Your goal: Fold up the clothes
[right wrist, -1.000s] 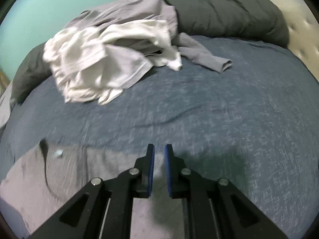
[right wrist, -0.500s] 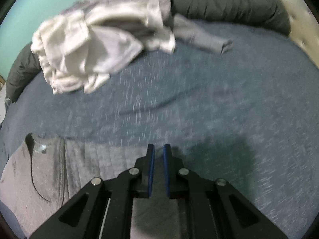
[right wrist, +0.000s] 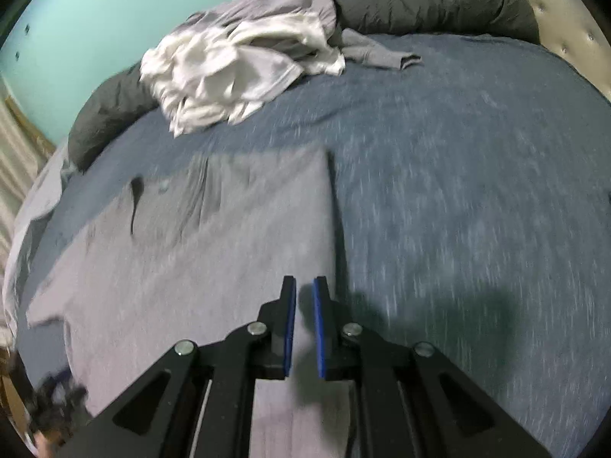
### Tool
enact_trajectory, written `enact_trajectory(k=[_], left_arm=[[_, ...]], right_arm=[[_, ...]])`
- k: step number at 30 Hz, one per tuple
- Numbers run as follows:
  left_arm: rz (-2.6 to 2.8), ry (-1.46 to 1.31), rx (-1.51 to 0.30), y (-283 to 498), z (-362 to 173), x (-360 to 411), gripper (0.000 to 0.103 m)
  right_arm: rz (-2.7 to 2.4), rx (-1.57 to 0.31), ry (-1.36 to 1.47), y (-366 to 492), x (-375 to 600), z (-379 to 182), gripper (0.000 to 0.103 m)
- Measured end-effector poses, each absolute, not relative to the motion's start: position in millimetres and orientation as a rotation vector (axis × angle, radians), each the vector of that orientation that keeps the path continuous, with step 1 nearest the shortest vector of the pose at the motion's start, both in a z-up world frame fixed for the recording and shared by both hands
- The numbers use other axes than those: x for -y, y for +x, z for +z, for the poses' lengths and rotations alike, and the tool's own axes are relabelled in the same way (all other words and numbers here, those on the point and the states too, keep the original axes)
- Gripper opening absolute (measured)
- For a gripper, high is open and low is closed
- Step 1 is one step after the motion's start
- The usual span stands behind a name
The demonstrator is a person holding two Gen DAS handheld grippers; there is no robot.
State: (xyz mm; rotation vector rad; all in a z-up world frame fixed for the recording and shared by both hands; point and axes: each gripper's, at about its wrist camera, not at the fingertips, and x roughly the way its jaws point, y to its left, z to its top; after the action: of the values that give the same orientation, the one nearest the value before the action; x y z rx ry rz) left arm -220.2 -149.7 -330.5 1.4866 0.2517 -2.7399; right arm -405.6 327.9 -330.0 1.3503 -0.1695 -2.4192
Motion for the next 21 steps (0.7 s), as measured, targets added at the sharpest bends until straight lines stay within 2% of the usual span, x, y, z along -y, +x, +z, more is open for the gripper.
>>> enact_trajectory(k=[6,9,14,21], left_arm=[[-2.736,1.487,-0.259,-220,-331,150,0.103],[-2.739,1.481,-0.27,-220,-331,151,0.103],[-2.75,1.459,-0.328,-211,-323,158,0.103],[-2.768,1.411,-0.331,-187,-308,171,0.103]], right_arm=[[-2.451,0.187,1.408,-388,-337,-352,0.007],[-2.485,0.245,1.376,-378,-337,-340,0.007],[-2.464,0.2,1.245,-341,-299,-314,0.007],[-2.341,0.362,1.155,-285,-258,-302,0.007]])
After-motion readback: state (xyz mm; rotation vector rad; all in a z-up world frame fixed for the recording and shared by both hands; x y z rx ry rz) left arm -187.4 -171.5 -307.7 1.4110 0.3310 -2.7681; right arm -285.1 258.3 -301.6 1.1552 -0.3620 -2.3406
